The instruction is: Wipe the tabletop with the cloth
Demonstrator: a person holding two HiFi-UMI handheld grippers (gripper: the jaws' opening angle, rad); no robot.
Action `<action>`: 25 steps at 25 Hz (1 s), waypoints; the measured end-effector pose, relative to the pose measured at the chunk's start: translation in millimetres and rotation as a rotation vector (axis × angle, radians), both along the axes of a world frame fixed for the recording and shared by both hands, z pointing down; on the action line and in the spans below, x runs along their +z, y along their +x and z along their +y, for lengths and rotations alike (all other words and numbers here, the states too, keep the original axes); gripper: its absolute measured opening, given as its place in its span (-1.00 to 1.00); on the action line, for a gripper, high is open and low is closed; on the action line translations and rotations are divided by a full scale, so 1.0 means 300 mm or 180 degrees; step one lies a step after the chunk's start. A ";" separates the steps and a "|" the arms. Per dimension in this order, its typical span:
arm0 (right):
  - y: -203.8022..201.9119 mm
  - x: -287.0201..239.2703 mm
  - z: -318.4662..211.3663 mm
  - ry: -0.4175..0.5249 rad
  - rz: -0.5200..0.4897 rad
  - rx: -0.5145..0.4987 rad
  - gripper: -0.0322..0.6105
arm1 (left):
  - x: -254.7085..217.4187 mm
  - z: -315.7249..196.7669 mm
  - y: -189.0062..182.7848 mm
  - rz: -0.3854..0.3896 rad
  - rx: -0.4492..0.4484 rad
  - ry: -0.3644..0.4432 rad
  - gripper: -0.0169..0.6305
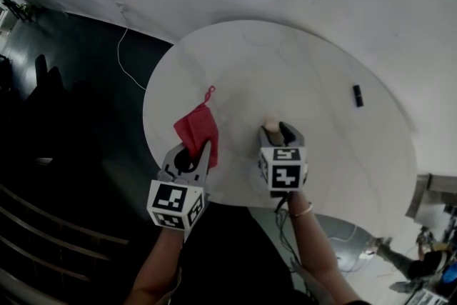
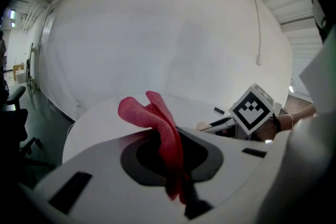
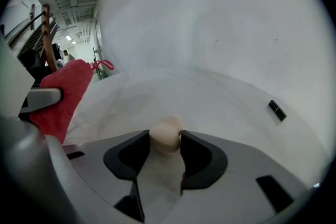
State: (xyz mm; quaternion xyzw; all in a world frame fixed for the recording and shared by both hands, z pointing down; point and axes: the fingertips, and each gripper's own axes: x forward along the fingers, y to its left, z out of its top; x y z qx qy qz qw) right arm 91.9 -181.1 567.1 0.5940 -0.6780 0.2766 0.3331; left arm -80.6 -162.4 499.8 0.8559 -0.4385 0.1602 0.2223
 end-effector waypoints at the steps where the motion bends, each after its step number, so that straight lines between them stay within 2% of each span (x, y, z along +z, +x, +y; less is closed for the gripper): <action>1: 0.007 -0.002 -0.001 0.0034 -0.0022 0.0028 -0.39 | 0.000 0.001 -0.001 0.0000 -0.0008 -0.0002 -0.82; 4: 0.036 -0.028 0.008 0.0168 -0.0133 0.0135 -0.48 | -0.007 0.011 0.000 0.0004 0.0007 0.0021 -0.82; 7: 0.047 -0.108 0.037 0.0349 -0.0363 0.0246 -0.49 | -0.033 0.023 0.004 -0.0006 0.0050 0.0068 -0.82; 12: 0.067 -0.281 0.135 0.0807 -0.0544 0.0208 -0.49 | -0.084 0.054 0.032 0.0003 0.0118 0.0153 -0.82; 18: 0.127 -0.443 0.257 0.1235 -0.0453 0.0251 -0.49 | -0.123 0.098 0.092 -0.0020 0.0290 0.0225 -0.82; 25: 0.148 -0.509 0.375 0.1444 -0.0474 0.0251 -0.49 | -0.134 0.205 0.188 -0.0033 0.0516 0.0239 -0.82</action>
